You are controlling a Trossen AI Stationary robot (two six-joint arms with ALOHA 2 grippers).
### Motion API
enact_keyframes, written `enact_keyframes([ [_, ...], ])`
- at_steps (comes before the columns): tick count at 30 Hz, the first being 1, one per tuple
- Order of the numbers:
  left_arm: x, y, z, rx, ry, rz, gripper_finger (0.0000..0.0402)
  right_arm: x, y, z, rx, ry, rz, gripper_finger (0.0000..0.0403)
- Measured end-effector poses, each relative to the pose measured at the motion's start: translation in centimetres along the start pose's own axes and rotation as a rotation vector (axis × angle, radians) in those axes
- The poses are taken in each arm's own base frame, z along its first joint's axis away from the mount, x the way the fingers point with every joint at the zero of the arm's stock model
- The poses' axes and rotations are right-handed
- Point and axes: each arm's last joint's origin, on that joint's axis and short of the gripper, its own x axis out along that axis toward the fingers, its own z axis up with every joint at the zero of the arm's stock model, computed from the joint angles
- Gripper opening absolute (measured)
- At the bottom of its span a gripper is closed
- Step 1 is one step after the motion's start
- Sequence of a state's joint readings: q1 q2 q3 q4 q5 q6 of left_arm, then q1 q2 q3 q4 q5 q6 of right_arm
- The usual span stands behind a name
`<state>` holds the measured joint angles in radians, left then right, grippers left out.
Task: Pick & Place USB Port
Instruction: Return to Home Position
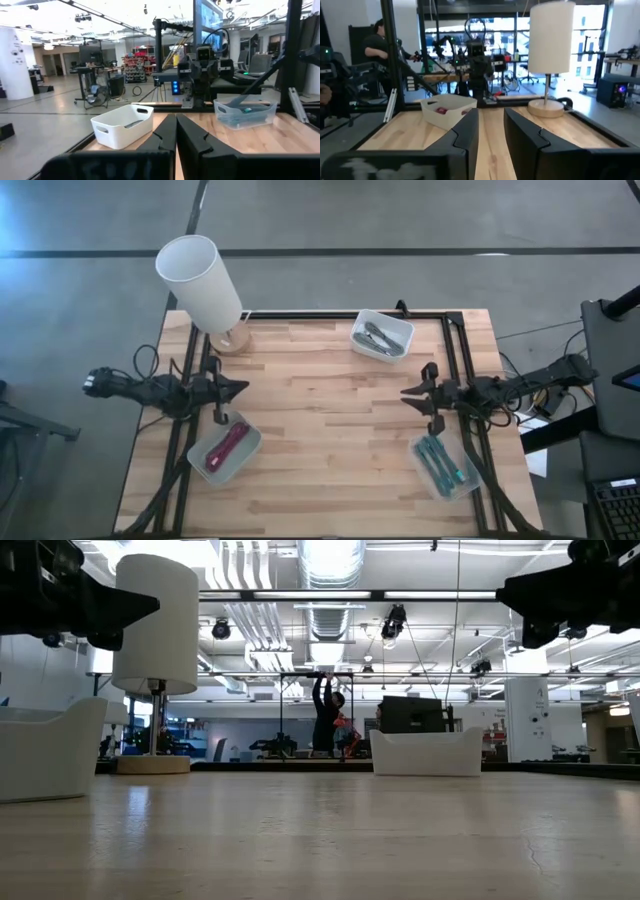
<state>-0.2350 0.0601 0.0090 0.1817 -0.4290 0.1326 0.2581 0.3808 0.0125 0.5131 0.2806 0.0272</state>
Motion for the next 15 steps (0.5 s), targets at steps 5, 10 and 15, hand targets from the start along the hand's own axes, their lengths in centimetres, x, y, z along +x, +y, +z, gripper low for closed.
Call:
enact_keyframes([
  [5, 0.10, 0.32, -0.09, 0.009, 0.006, 0.033, 0.0012, -0.31, -0.13, 0.48, -0.023, -0.042, -0.005, 0.0091],
  [10, 0.20, 0.59, -0.15, 0.017, 0.008, 0.037, 0.0012, -0.48, -0.18, 0.51, -0.032, -0.049, -0.006, 0.0082],
  [15, 0.25, 0.77, -0.57, 0.033, 0.048, 0.051, 0.0012, -0.55, -0.23, 0.00, -0.032, 0.003, -0.014, 0.0072],
])
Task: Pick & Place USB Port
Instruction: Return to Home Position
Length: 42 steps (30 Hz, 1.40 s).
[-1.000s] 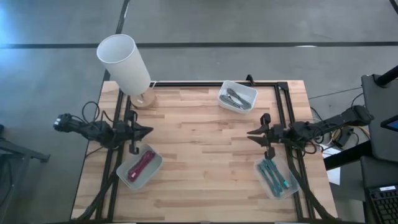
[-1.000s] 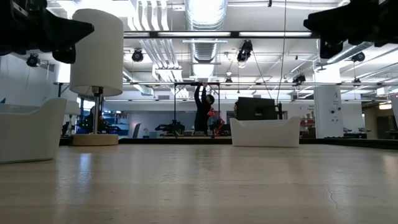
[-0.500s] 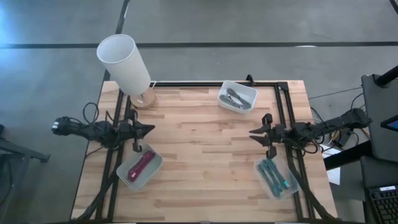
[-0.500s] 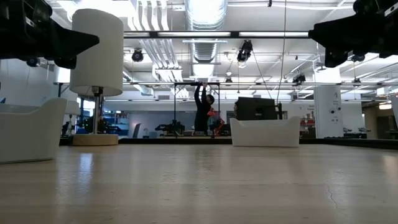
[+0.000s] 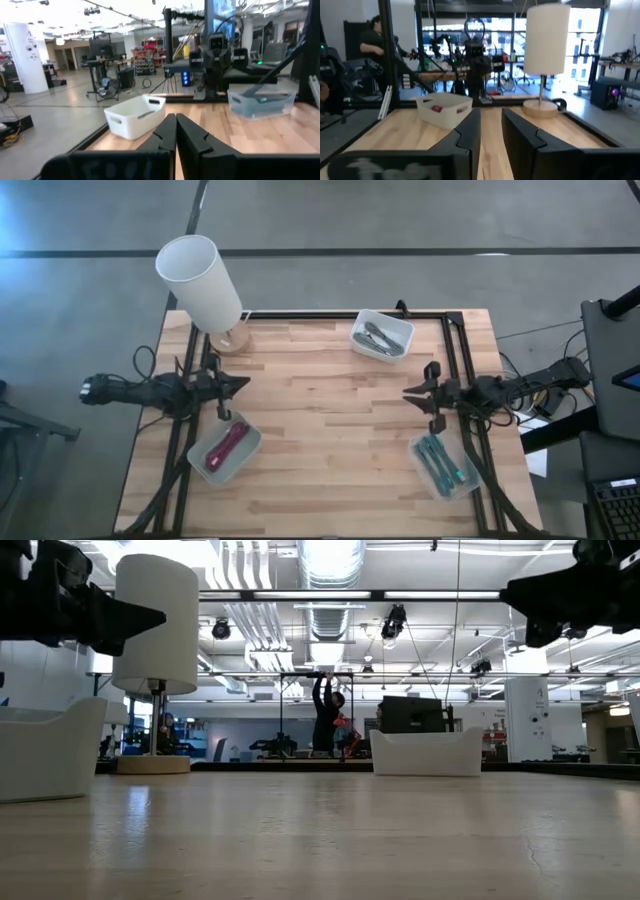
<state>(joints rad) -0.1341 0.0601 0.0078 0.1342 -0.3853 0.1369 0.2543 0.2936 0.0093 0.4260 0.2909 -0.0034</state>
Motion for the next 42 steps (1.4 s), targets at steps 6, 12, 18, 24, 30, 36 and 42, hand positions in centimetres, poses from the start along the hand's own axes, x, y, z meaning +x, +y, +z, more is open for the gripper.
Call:
enact_keyframes([
  [6, 0.0, 0.0, -0.4, -0.015, 0.038, 0.002, 0.0012, 0.0, -0.1, -0.8, 0.027, 0.082, -0.030, 0.0070],
  [12, 0.0, 0.0, -0.4, -0.022, 0.038, 0.001, 0.0012, -0.3, -0.3, -1.1, 0.016, 0.116, -0.072, 0.0081],
  [18, 0.0, 0.0, -0.4, -0.027, 0.038, 0.001, 0.0012, -0.9, -0.5, -1.2, 0.013, 0.122, -0.097, 0.0089],
  [24, 0.0, 0.0, -0.5, -0.027, 0.039, -0.001, 0.0012, -1.6, -0.7, -1.1, 0.019, 0.105, -0.096, 0.0089],
  [30, 0.0, 0.0, -0.5, -0.027, 0.039, -0.006, 0.0012, -1.9, -0.8, -0.7, -0.001, 0.065, -0.093, 0.0078],
  [36, 0.0, 0.0, -0.5, -0.019, 0.048, 0.003, 0.0012, -1.8, -0.8, -0.8, -0.003, 0.081, -0.092, 0.0068],
  [42, 0.0, 0.0, -0.6, -0.016, 0.051, 0.010, 0.0012, -1.8, -0.5, -0.8, -0.023, 0.085, 0.024, 0.0075],
])
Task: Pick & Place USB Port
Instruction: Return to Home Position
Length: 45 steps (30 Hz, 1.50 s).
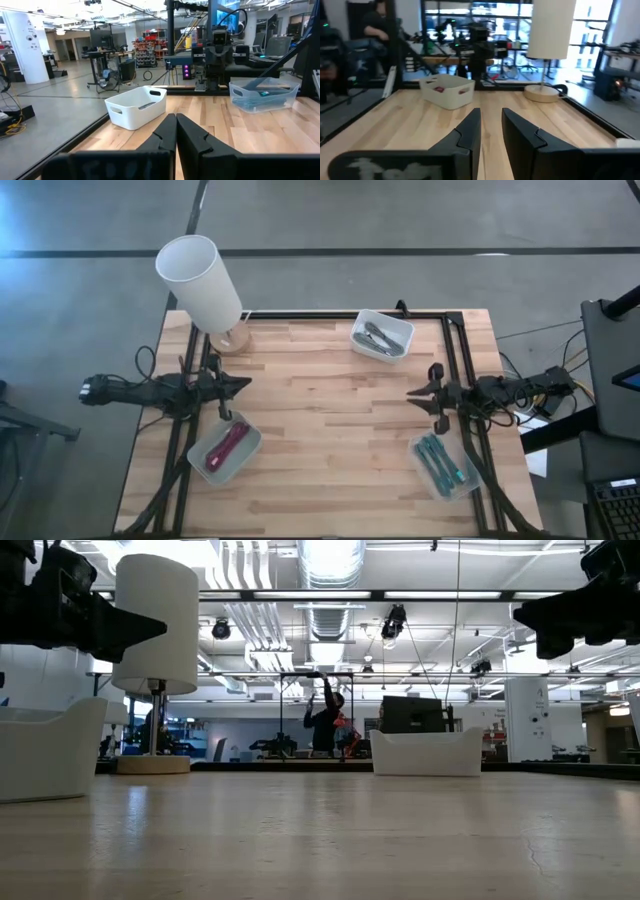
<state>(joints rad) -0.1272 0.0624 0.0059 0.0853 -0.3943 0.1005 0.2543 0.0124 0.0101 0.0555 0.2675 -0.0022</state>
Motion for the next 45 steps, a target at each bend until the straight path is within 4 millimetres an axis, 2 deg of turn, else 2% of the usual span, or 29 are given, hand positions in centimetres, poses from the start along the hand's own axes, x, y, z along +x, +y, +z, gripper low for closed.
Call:
enact_keyframes([
  [13, 0.00, -0.01, -0.17, 0.008, 0.017, -0.001, 0.0012, 0.02, 0.05, -0.10, -0.115, 0.010, 0.015, 0.0091],
  [22, 0.00, -0.02, -0.23, 0.001, 0.023, -0.002, 0.0012, 0.02, 0.05, -0.10, -0.215, 0.009, 0.015, 0.0076],
  [29, 0.00, -0.02, -0.28, 0.004, 0.027, -0.003, 0.0012, 0.02, 0.05, -0.10, -0.193, 0.009, 0.015, 0.0068],
  [45, 0.00, -0.02, -0.30, 0.005, 0.029, -0.003, 0.0012, 0.02, 0.04, -0.10, -0.189, 0.009, 0.015, 0.0090],
])
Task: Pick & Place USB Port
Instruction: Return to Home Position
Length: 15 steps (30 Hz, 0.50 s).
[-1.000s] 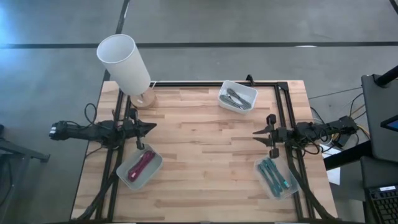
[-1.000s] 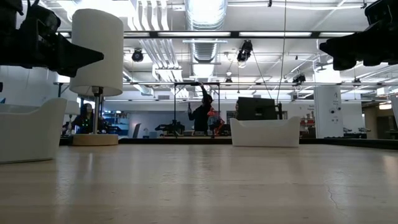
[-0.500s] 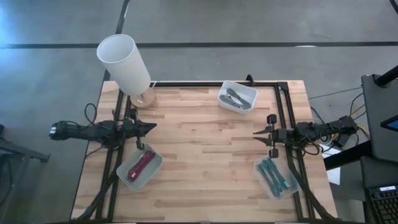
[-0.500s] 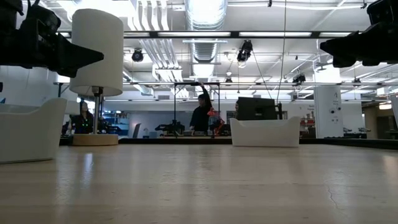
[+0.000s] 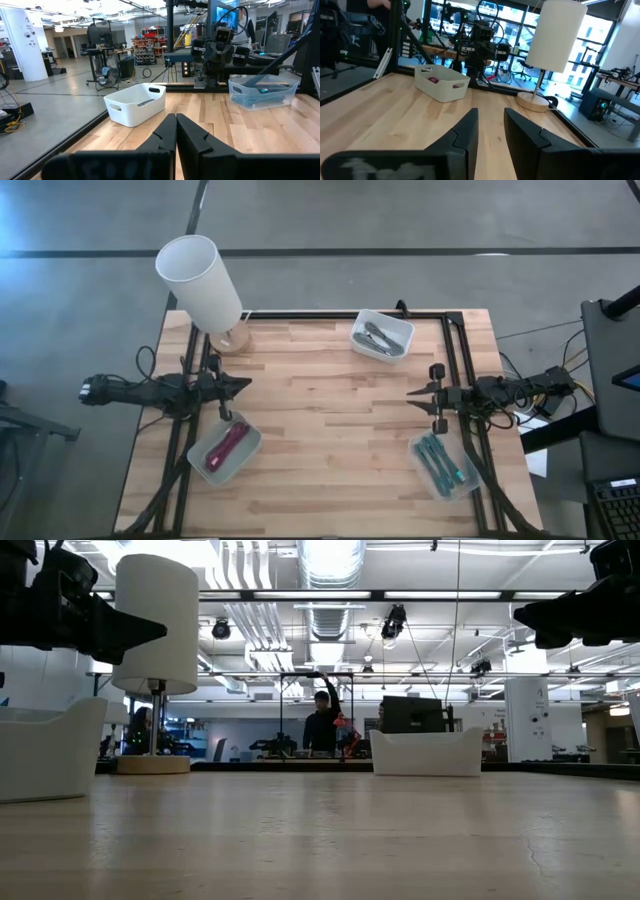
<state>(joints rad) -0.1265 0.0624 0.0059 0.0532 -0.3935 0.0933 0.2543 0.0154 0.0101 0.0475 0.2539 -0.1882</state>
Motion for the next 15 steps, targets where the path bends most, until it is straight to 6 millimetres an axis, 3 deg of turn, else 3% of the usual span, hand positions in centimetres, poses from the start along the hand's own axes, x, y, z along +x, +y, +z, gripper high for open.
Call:
enact_keyframes([
  [15, 0.00, -0.01, -0.01, 0.000, 0.001, -0.001, 0.0012, 0.00, 0.00, 0.00, 0.005, 0.000, -0.001, 0.0070],
])
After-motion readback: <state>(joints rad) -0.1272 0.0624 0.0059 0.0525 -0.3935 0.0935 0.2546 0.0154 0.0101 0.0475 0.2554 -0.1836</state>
